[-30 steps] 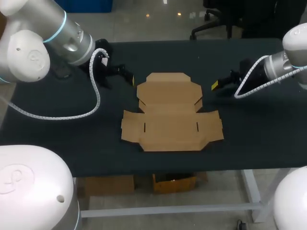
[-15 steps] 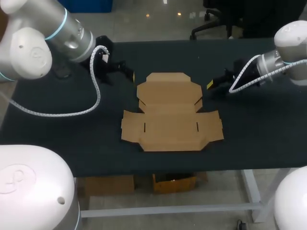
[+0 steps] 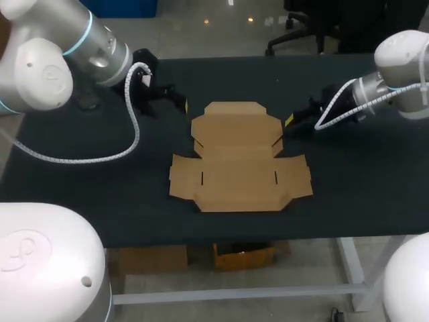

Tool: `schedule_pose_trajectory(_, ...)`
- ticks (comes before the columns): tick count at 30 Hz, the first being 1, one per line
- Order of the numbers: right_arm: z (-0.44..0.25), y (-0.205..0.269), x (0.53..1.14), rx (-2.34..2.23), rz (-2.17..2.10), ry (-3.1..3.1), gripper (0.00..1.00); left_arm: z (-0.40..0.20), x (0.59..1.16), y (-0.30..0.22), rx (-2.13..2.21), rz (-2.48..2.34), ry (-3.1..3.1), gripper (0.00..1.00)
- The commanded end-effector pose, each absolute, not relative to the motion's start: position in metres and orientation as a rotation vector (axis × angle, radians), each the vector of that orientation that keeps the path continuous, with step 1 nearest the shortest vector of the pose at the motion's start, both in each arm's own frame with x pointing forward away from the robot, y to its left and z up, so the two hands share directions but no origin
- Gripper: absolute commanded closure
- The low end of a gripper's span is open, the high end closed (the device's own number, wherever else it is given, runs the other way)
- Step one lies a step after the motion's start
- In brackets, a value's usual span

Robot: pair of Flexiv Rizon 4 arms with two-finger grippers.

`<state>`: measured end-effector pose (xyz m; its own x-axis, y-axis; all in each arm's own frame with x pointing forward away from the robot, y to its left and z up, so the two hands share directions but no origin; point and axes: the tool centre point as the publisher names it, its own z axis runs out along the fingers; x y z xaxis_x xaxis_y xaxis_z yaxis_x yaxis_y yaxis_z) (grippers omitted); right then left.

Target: Assemble the packaging by folding the flat box into shape, placing the metal phone stand inside, and closing the box properly

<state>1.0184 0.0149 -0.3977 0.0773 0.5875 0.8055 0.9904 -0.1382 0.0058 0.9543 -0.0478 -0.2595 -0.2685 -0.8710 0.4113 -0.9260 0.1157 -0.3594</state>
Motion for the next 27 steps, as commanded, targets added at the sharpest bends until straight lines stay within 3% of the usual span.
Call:
schedule_pose_trajectory(1,-0.403,0.02,1.025,-1.787,-0.899,-1.558,0.65,-0.26,0.954,-0.045,1.837,0.86,-2.269,0.0)
schedule_pose_trajectory(27,-0.414,0.038,1.039,-1.782,-0.911,-1.512,0.71,-0.264,0.954,-0.034,1.841,0.883,-2.246,0.0)
